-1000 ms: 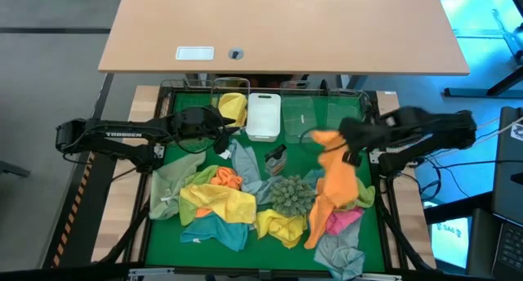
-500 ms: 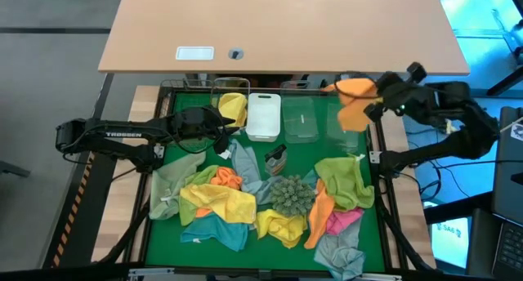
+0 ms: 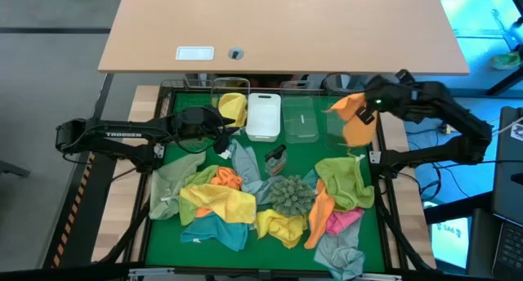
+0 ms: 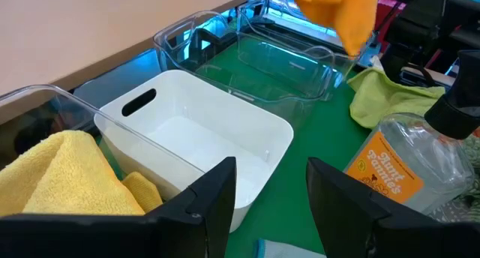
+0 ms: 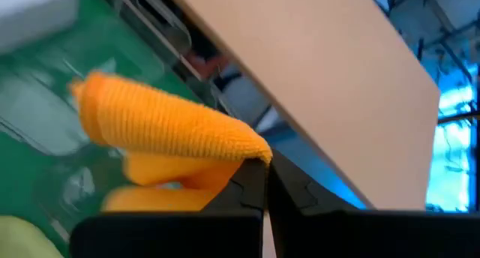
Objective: Sort microfiber towel by color & place in baskets
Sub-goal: Put the top right orange microfiber towel into the right transparent bin
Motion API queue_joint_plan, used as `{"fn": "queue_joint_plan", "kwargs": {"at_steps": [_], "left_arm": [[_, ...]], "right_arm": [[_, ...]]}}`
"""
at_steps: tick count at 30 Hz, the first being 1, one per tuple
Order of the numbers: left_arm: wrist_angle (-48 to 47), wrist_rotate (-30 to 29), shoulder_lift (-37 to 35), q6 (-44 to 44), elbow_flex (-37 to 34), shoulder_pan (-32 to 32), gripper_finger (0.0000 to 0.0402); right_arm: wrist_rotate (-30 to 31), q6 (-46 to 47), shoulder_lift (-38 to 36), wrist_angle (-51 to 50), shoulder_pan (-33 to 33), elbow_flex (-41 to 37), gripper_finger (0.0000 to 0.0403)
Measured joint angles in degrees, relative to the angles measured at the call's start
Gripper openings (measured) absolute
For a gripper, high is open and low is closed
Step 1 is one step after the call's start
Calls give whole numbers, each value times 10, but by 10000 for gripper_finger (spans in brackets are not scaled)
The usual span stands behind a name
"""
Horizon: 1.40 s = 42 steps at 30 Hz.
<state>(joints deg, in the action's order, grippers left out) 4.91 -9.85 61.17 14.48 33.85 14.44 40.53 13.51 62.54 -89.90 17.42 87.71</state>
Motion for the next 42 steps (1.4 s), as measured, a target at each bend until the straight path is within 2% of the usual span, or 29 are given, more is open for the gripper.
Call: {"fn": "queue_joint_plan", "kwargs": {"at_steps": [3, 8, 16, 22, 31, 42], "left_arm": [[0, 0, 0, 0, 0, 0, 155], [0, 0, 0, 0, 0, 0, 155], [0, -1, 0, 0, 0, 0, 155], [0, -1, 0, 0, 0, 0, 155], [0, -1, 0, 0, 0, 0, 155], [0, -1, 0, 1, 1, 0, 155]], "right_arm": [[4, 16, 0, 23, 23, -42, 0], [2, 10, 0, 135, 52, -94, 0], [-56, -52, 0, 286, 105, -105, 0], [-72, -60, 0, 255, 135, -105, 0], [-71, 30, -1, 106, 133, -116, 0], [-92, 27, -2, 167, 134, -258, 0]]}}
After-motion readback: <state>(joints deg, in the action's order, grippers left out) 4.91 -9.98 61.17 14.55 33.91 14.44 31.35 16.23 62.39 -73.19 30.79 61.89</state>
